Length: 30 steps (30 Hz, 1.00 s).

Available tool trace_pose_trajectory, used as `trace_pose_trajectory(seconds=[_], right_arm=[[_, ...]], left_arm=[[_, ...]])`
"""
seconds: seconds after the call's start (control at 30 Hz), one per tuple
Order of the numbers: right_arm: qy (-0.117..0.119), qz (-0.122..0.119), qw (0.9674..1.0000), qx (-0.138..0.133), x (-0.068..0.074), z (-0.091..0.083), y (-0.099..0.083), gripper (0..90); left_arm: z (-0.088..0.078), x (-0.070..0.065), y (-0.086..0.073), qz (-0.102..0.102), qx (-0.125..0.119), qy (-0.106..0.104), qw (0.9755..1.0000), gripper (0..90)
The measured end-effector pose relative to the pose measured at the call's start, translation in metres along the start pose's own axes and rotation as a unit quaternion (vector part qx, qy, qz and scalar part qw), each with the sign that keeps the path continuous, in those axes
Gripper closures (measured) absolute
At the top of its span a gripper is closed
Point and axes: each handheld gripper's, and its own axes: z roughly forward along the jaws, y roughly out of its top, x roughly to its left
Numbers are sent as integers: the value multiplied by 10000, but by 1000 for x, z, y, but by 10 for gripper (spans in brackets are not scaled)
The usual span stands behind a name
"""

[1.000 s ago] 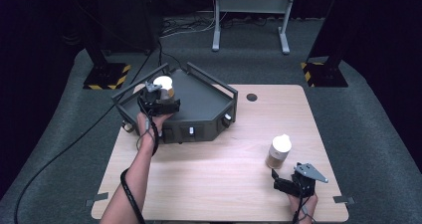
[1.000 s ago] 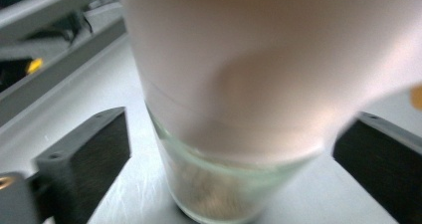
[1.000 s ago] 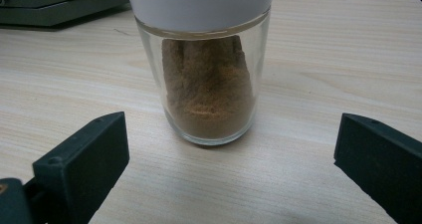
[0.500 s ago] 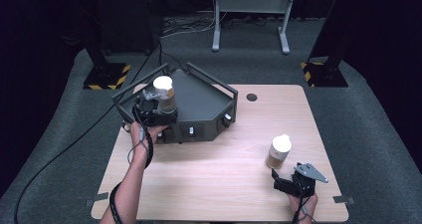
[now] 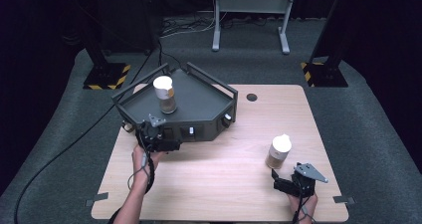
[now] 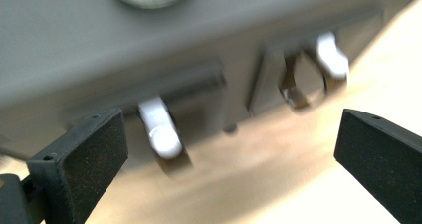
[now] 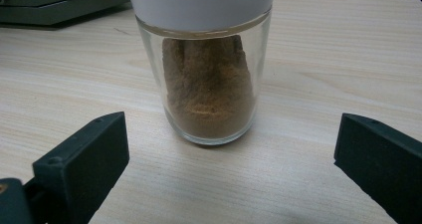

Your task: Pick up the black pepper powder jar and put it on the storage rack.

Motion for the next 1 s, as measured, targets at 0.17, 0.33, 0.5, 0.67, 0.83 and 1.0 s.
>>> trace_pose_trajectory(seconds=[0.17,0.33,0.5,0.67,0.83,1.0], right_arm=[[4,15,10000,-5,0,0,0,0],[2,21,10000,-4,0,0,0,0],[0,7,10000,-6,0,0,0,0],[7,87,9999,-61,-2,-1,-2,0],[13,75,9999,-76,-2,-2,-3,0],[6,60,9999,-84,-1,-2,-3,0]], left_arm=[[9,-12,-29,37,73,73,9999,0],[12,-21,-54,17,-11,300,9995,0],[17,-20,-71,-93,-1,307,9995,0],[23,-21,-84,-153,80,254,9995,1],[27,-19,-87,-150,208,180,9995,1],[31,-16,-91,-249,243,135,9993,2]])
